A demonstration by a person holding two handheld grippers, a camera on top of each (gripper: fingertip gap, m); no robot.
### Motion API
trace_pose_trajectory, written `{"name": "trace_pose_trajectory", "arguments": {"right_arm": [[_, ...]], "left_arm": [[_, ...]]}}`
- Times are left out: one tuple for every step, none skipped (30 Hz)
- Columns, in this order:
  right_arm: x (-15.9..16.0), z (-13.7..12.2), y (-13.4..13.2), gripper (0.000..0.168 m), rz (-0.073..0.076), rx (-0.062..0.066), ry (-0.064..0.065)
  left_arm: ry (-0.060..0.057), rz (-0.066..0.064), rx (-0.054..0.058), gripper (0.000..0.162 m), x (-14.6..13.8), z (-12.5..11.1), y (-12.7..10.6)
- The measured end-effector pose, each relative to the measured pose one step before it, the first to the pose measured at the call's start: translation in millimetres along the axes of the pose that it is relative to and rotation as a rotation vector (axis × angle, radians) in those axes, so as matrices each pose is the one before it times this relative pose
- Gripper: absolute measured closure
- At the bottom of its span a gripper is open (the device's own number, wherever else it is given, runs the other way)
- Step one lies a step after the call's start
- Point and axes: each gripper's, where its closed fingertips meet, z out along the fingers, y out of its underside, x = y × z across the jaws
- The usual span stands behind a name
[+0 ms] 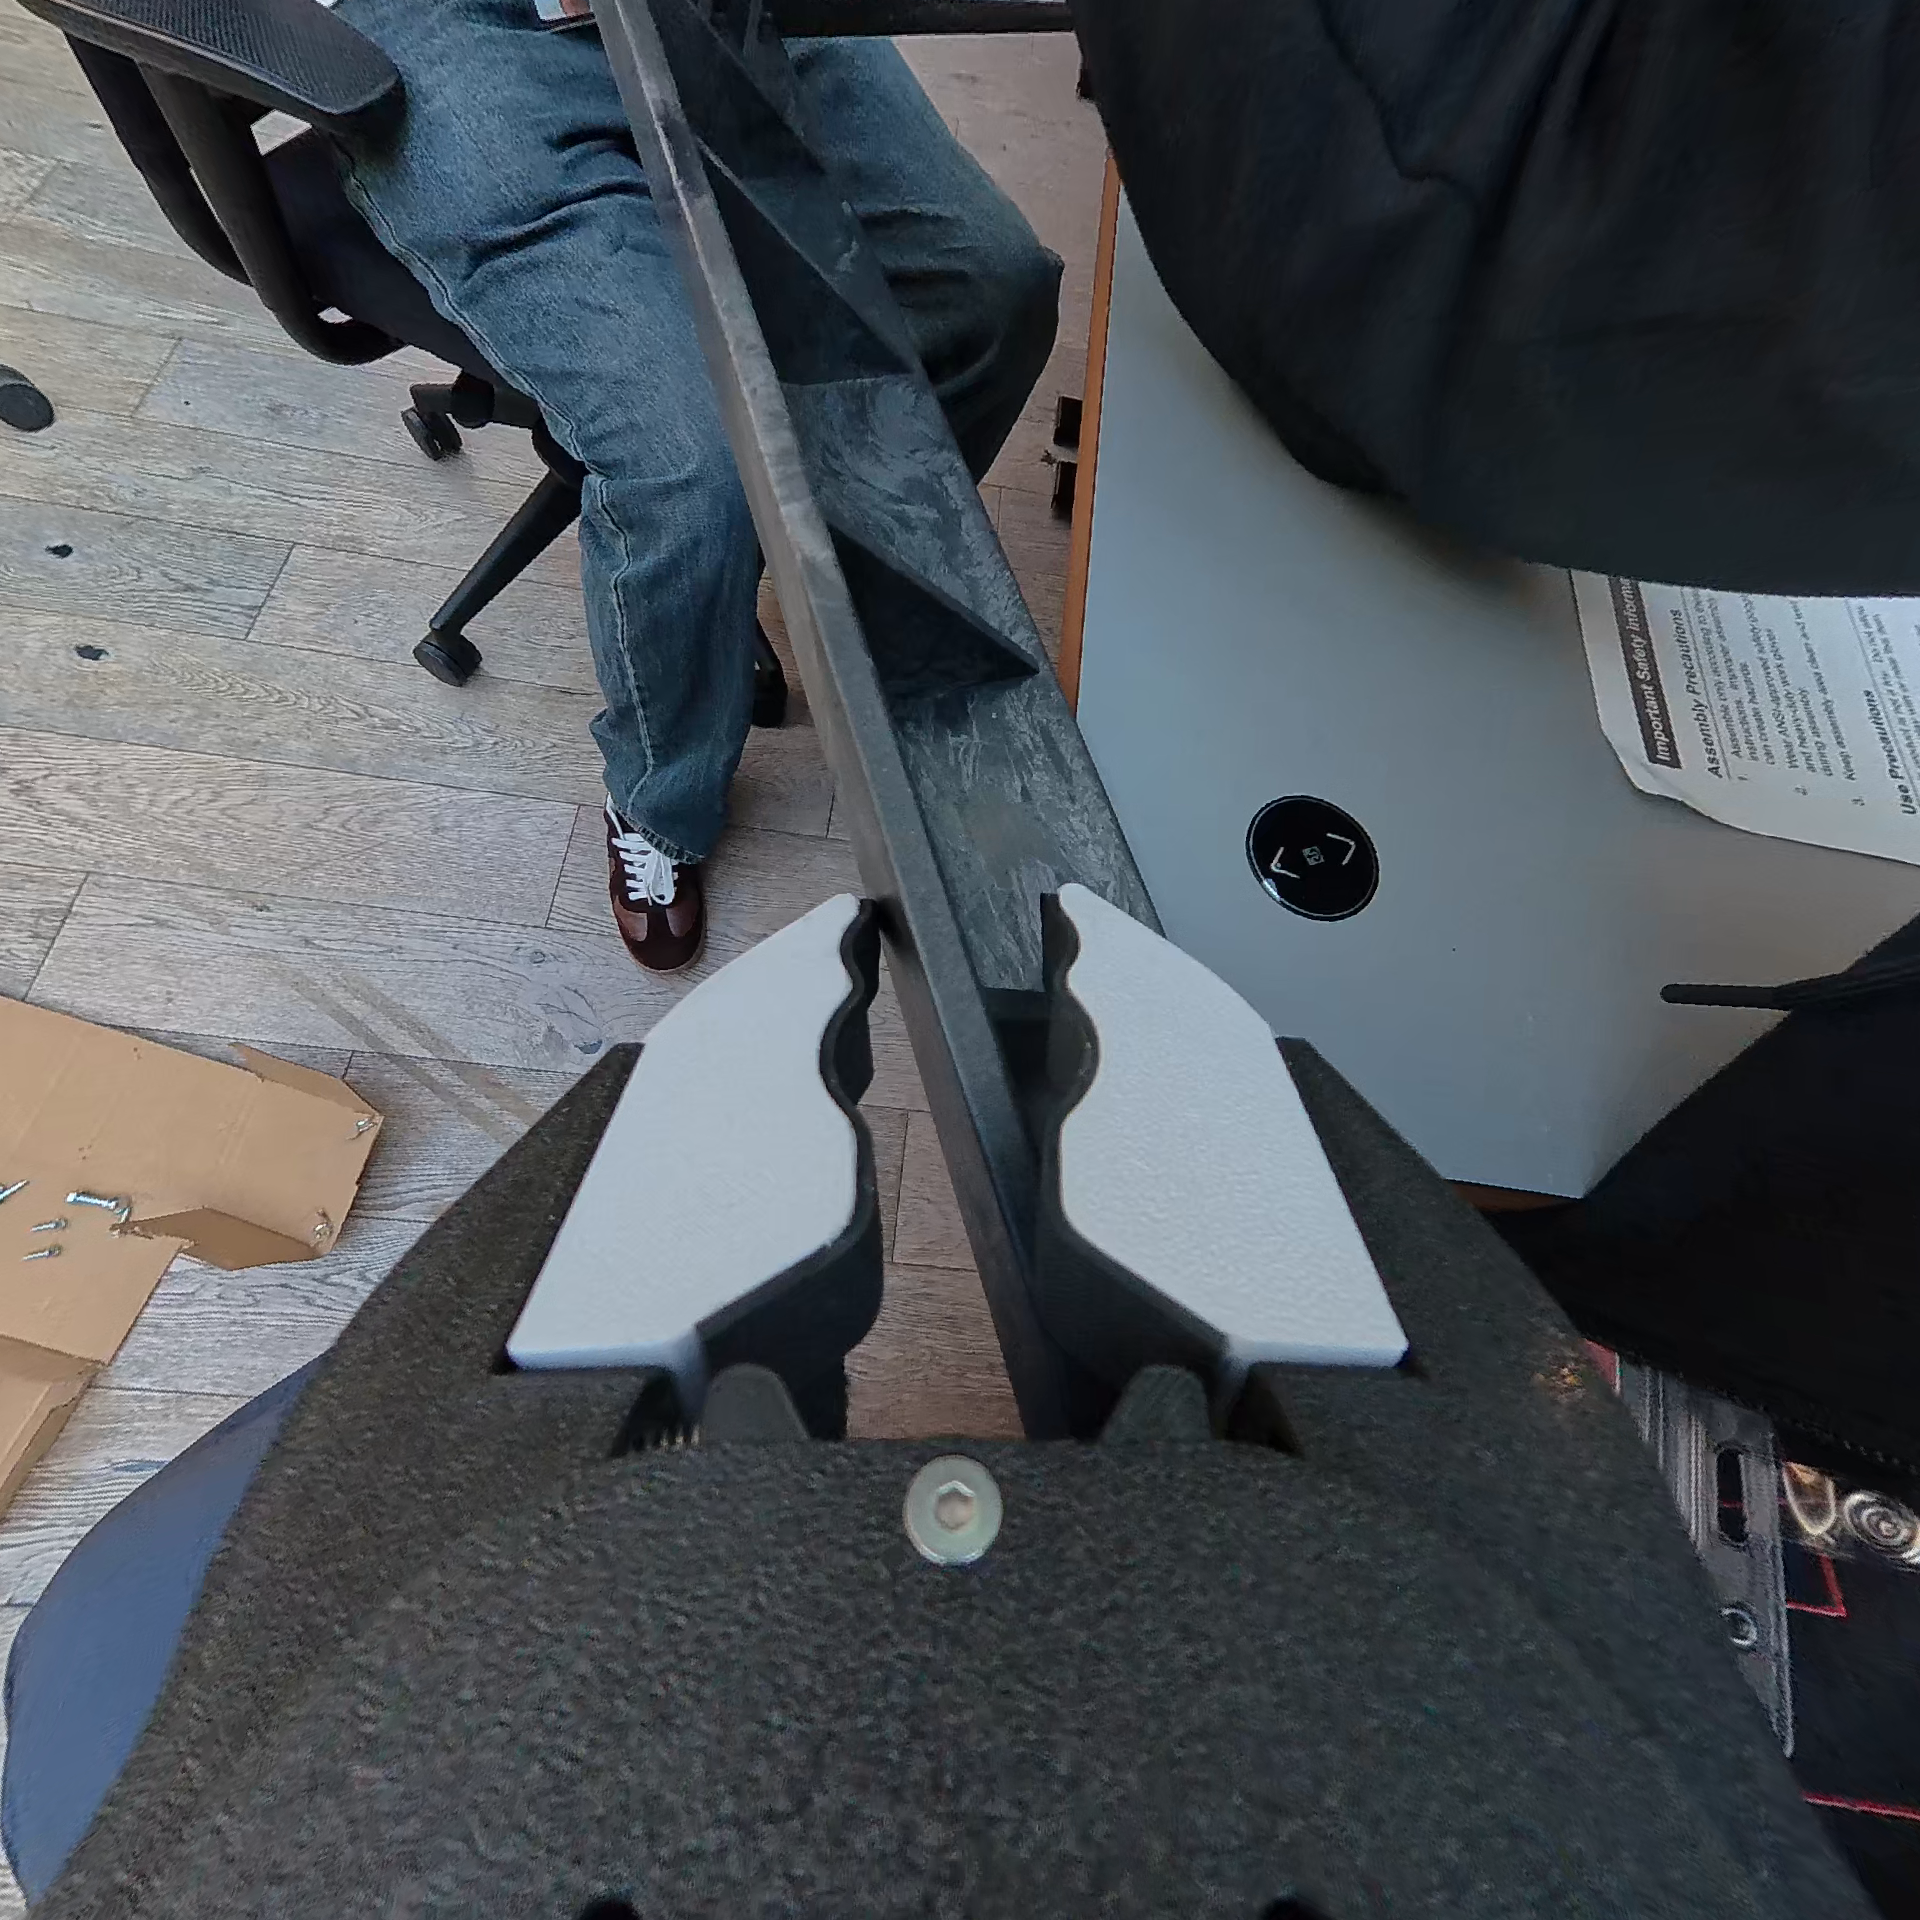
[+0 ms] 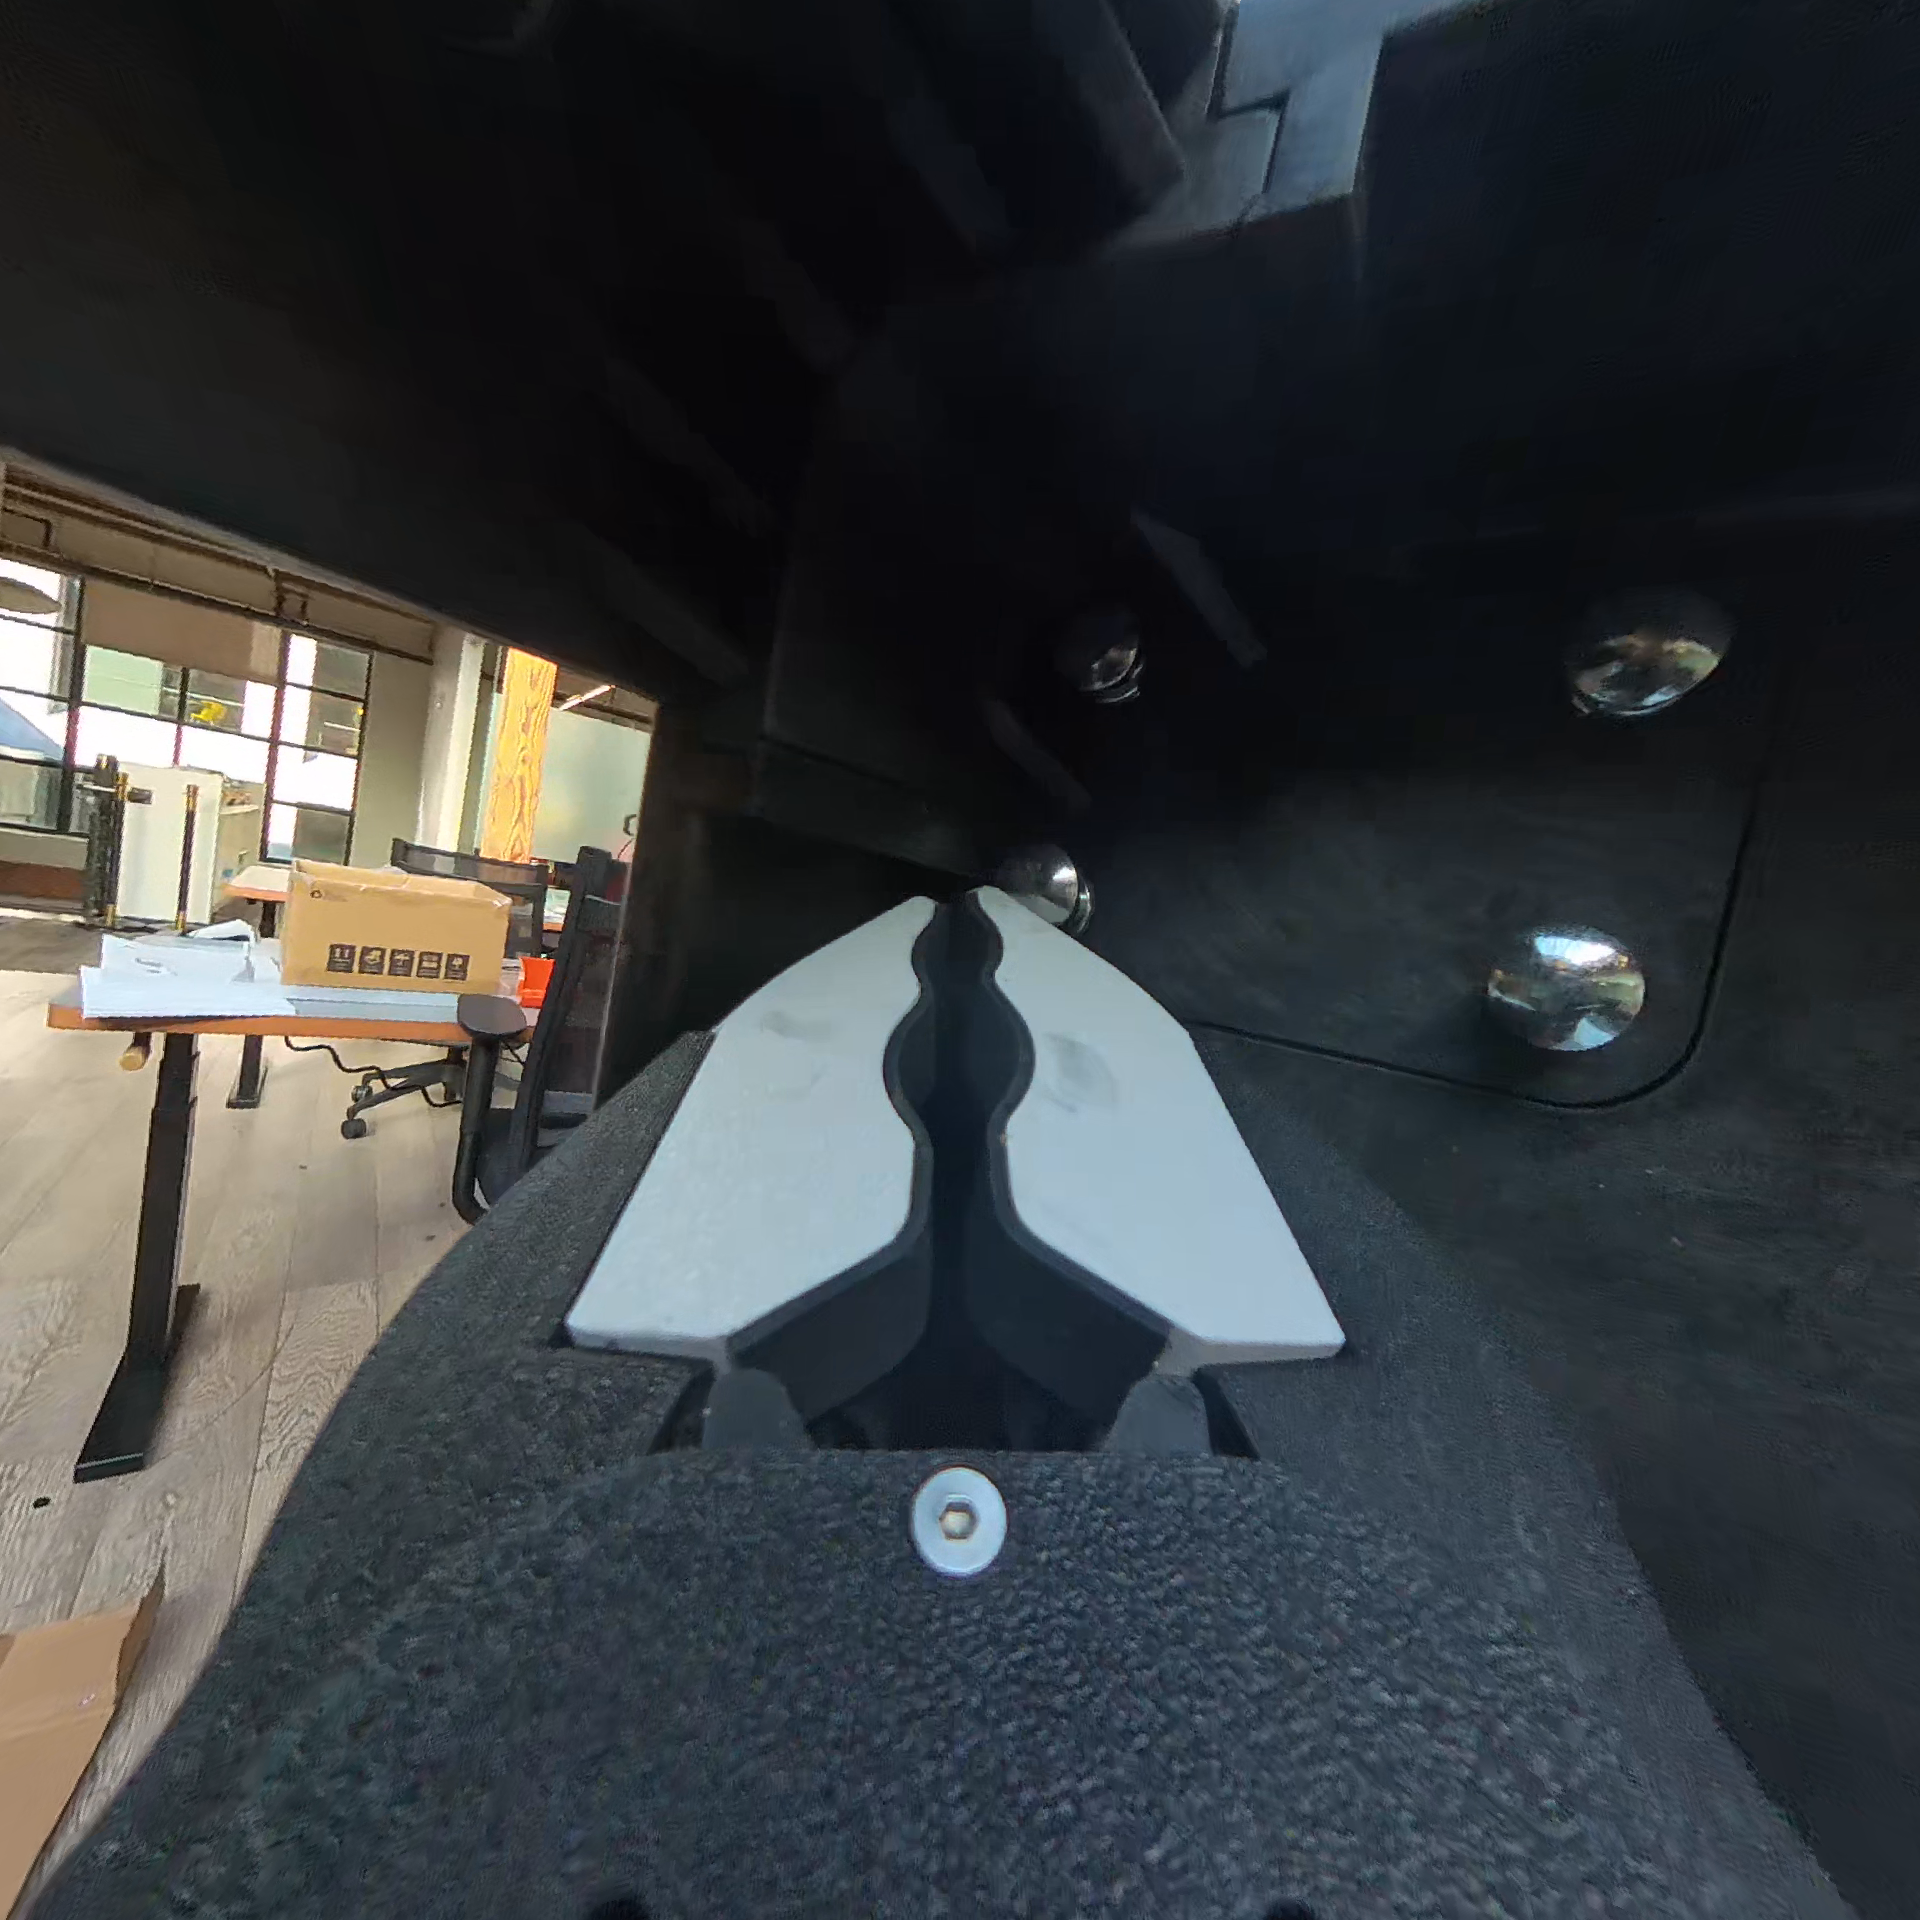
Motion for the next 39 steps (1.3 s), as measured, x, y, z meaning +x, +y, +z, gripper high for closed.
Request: {"name": "trace_pose_trajectory", "arguments": {"right_arm": [[-0.55,-0.65,-1.40,0.168,0.0005,0.0096,0.0000],[-1.28,-0.76,-2.04,0.168,0.0017,0.0146,-0.0159],[-1.52,-1.21,-2.17,0.168,0.0025,0.0177,-0.0244],[-0.59,-1.14,-1.18,0.168,0.0035,0.0145,-0.0221],[0.32,-0.70,-0.70,0.168,0.0116,0.0117,-0.0173],[1.86,-0.07,0.68,0.168,0.0224,-0.0006,-0.0090],[2.48,-0.13,0.12,0.168,0.0256,0.0013,-0.0037],[2.56,0.19,0.48,0.168,0.0263,-0.0018,-0.0012],[1.60,1.10,2.43,0.168,0.0242,-0.0158,-0.0052],[1.07,1.39,2.93,0.168,0.0218,-0.0197,-0.0044],[1.16,0.84,1.84,0.168,0.0163,-0.0106,0.0020],[0.46,0.69,1.75,0.168,0.0053,-0.0091,0.0031],[-0.43,0.54,0.72,0.168,0.0010,-0.0022,0.0020],[-0.26,0.13,-0.11,0.168,0.0032,0.0027,0.0048],[-0.42,0.15,0.07,0.168,0.0033,0.0012,0.0015],[-0.57,-0.03,-0.35,0.168,0.0004,0.0032,-0.0017],[-0.72,-0.67,-1.47,0.168,-0.0043,0.0116,-0.0030],[-0.94,-1.11,-2.49,0.168,-0.0074,0.0180,-0.0058],[-1.09,-1.19,-2.92,0.168,-0.0066,0.0193,-0.0072],[-0.23,-1.22,-2.73,0.168,-0.0038,0.0168,-0.0036],[0.35,-1.11,-2.42,0.168,-0.0004,0.0142,-0.0008],[0.61,-0.86,-1.52,0.168,0.0005,0.0085,0.0010],[0.86,-0.45,-0.50,0.168,-0.0010,0.0034,0.0034],[0.66,-0.34,0.10,0.168,-0.0015,0.0010,0.0028],[-0.16,-0.18,0.37,0.168,-0.0008,0.0020,-0.0014],[-0.77,-0.05,0.06,0.168,-0.0003,0.0035,-0.0049],[-1.05,0.33,0.80,0.168,-0.0001,-0.0014,-0.0052],[-0.23,0.78,1.84,0.168,-0.0008,-0.0097,0.0014],[0.86,0.90,2.20,0.168,-0.0001,-0.0133,0.0091],[0.39,0.70,1.15,0.168,0.0056,-0.0078,0.0043],[0.38,0.32,-0.06,0.168,0.0136,-0.0012,0.0026],[0.50,0.22,-0.66,0.168,0.0173,0.0006,0.0025],[0.12,0.28,-0.49,0.168,0.0162,-0.0024,-0.0007],[-0.20,0.43,-0.05,0.168,0.0111,-0.0053,-0.0021],[0.01,0.28,0.14,0.168,0.0045,-0.0051,0.0012],[0.13,0.32,0.21,0.168,0.0035,-0.0028,0.0015],[-0.16,0.30,0.43,0.168,0.0083,-0.0025,-0.0035],[-0.49,0.25,0.28,0.168,0.0157,0.0004,-0.0085],[-0.47,0.04,-0.25,0.168,0.0161,0.0039,-0.0092]], "left_arm": [[0.0003,-0.0007,0.0003,0.132,0.00,-0.03,-0.02],[-0.0003,0.0000,-0.0001,0.132,-0.04,-0.01,0.02],[-0.0015,0.0017,-0.0006,0.132,0.00,-0.01,-0.02],[-0.0026,0.0030,-0.0011,0.132,0.00,-0.06,-0.04],[-0.0010,0.0011,-0.0004,0.132,-0.06,-0.04,0.08],[0.0004,-0.0007,0.0004,0.133,-0.03,0.04,-0.08],[0.0006,-0.0004,-0.0003,0.133,-0.05,0.05,0.09],[0.0003,0.0001,-0.0001,0.133,0.04,-0.06,-0.07],[-0.0002,0.0004,0.0001,0.133,0.09,-0.01,0.02],[-0.0004,0.0004,-0.0002,0.132,0.00,0.04,0.00],[-0.0005,0.0008,-0.0008,0.132,-0.01,0.05,-0.08],[-0.0007,0.0011,-0.0004,0.133,-0.03,-0.04,0.08],[-0.0004,0.0001,-0.0002,0.132,0.04,-0.02,-0.08],[-0.0003,0.0002,0.0000,0.133,-0.05,0.00,0.00],[0.0002,-0.0002,0.0002,0.133,-0.05,0.02,0.08],[0.0003,-0.0005,0.0002,0.133,-0.01,-0.04,0.00],[-0.0001,0.0000,0.0002,0.133,-0.02,0.01,-0.02],[0.0003,-0.0001,0.0000,0.133,0.04,0.00,0.00],[0.0003,-0.0001,0.0001,0.133,-0.04,-0.05,0.02],[0.0006,-0.0008,0.0005,0.133,0.06,-0.02,-0.03],[0.0005,-0.0003,-0.0002,0.133,0.03,0.05,-0.03],[-0.0004,0.0014,-0.0006,0.132,-0.07,0.01,0.05],[-0.0002,0.0006,-0.0001,0.132,0.07,-0.02,0.04],[0.0009,-0.0013,0.0007,0.132,0.05,-0.06,-0.03],[0.0012,-0.0016,0.0007,0.132,-0.04,0.01,0.01],[0.0003,-0.0001,-0.0001,0.132,-0.01,0.05,-0.04],[-0.0007,0.0011,-0.0002,0.132,0.06,-0.03,-0.05],[-0.0006,0.0006,-0.0002,0.132,0.01,-0.02,0.05],[0.0000,-0.0001,-0.0001,0.132,-0.04,0.06,-0.05],[0.0004,-0.0007,0.0005,0.132,-0.06,-0.07,-0.02],[0.0003,-0.0007,0.0002,0.132,0.09,0.02,-0.03],[-0.0004,0.0007,-0.0004,0.132,-0.02,0.02,0.02],[-0.0007,0.0012,-0.0004,0.132,0.06,-0.05,-0.02],[0.0002,-0.0004,0.0005,0.132,-0.03,-0.02,-0.03],[0.0010,-0.0014,0.0009,0.132,0.06,-0.04,-0.06],[0.0005,-0.0004,0.0004,0.132,0.00,0.03,0.06],[-0.0002,0.0002,-0.0002,0.132,-0.02,-0.07,-0.05],[-0.0002,0.0003,-0.0001,0.132,0.03,0.05,-0.02],[0.0001,0.0000,0.0001,0.132,-0.06,-0.04,0.01]]}}
